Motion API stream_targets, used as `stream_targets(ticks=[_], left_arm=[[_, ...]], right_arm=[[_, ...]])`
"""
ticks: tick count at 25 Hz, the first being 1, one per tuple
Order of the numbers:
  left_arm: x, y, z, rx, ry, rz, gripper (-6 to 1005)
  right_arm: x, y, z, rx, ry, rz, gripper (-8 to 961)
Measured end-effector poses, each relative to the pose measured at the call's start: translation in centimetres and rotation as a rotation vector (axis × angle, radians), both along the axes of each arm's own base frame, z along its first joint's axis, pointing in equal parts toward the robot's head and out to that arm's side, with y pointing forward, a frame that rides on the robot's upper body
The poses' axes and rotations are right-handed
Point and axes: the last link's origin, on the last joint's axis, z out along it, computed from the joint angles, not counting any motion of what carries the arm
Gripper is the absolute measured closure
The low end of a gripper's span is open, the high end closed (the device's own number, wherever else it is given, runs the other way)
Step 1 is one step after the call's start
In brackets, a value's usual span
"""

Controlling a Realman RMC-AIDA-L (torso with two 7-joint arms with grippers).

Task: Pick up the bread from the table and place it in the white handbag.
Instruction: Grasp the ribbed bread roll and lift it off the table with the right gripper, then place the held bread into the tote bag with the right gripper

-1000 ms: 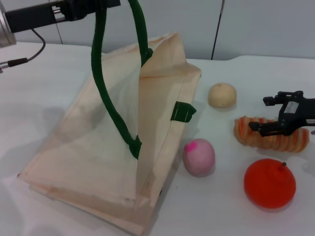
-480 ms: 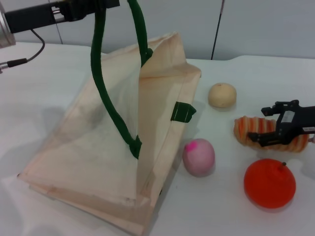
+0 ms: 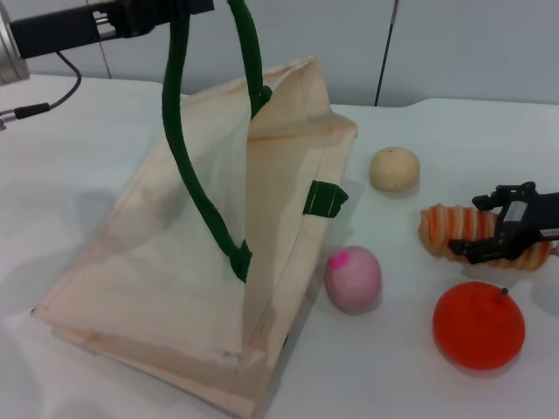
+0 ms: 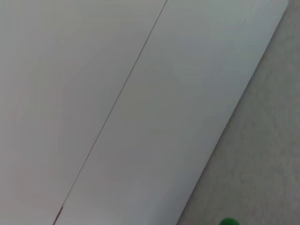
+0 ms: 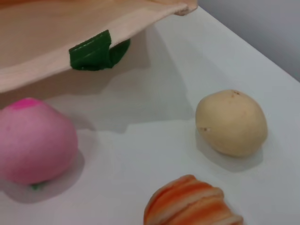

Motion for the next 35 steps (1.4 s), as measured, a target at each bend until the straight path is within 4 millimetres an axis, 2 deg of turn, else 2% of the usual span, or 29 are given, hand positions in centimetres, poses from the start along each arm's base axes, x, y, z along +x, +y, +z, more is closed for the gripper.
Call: stream_targets(ticks=[11, 17, 26, 29, 32, 35], left_arm=[[-0.1, -0.1, 0.0, 0.002, -0.003, 0.004, 889], [-0.1, 0.0, 0.1, 0.004, -0.004, 0.002, 889], [0.0, 0.0, 0.1, 0.004, -0.004, 0.001, 889], [0.0, 0.0, 0.1, 0.004, -0.004, 0.001, 889], [0.2, 0.1, 0.0, 0.001, -0.003, -0.005, 889], [0.5, 0.2, -0.1, -0.001, -0.003, -0.012, 888]], right_arm=[[-0.2, -0.4, -0.3, -0.057, -0.029, 0.034, 141], [-0.5, 0.0, -0.1, -0.034, -0.014, 0.042, 220], [-1.1, -0.1, 0.1, -0.016, 0.045, 0.107, 281], [-2.0, -0.4, 0.2, -0.034, 0.108, 0.153, 295], [-3.8, -1.2, 0.3, -0.098, 0.206, 0.223, 308], [-5.9, -1.2, -0.7, -0.162, 0.23, 0.286, 360]])
